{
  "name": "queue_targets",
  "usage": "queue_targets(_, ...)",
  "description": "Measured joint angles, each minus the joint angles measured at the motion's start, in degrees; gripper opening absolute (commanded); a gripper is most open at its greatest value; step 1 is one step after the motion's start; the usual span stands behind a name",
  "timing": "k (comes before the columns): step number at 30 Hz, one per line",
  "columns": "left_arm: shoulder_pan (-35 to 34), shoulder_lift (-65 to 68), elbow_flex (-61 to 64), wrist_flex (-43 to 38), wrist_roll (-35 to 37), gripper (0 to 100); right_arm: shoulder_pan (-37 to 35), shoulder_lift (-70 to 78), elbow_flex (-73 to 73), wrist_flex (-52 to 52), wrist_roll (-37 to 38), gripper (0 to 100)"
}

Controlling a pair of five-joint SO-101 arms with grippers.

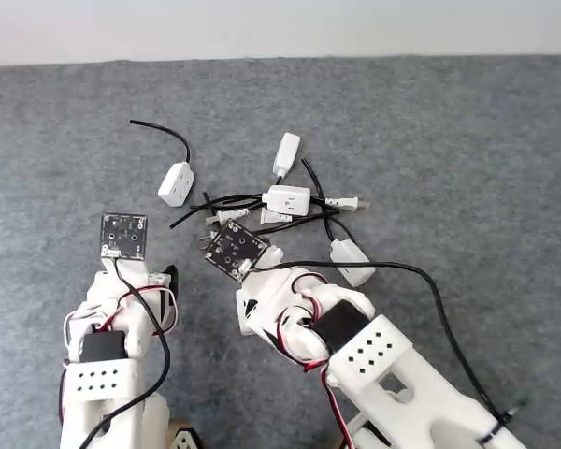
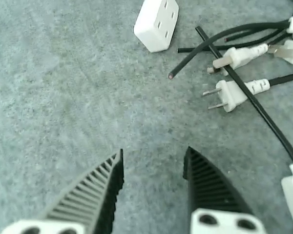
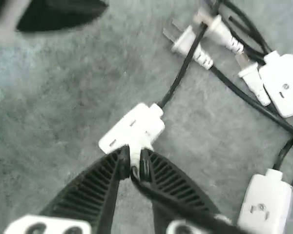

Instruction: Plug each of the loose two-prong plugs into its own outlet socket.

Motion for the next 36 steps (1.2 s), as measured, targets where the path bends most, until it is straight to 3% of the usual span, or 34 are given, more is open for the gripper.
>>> queue_targets(15,0.0,0.0,0.0,0.0,0.0,19,-0.3,-0.1,0.0,-2.5,3.5,0.9)
queue_targets(24,0.0,0.0,0.0,0.0,0.0,19,-2.5,12.4,-7.4,-2.9,6.4,0.9)
queue_targets(36,0.0,0.0,0.0,0.0,0.0,19,-3.9,13.7,-8.2,-2.0,10.5,0.9)
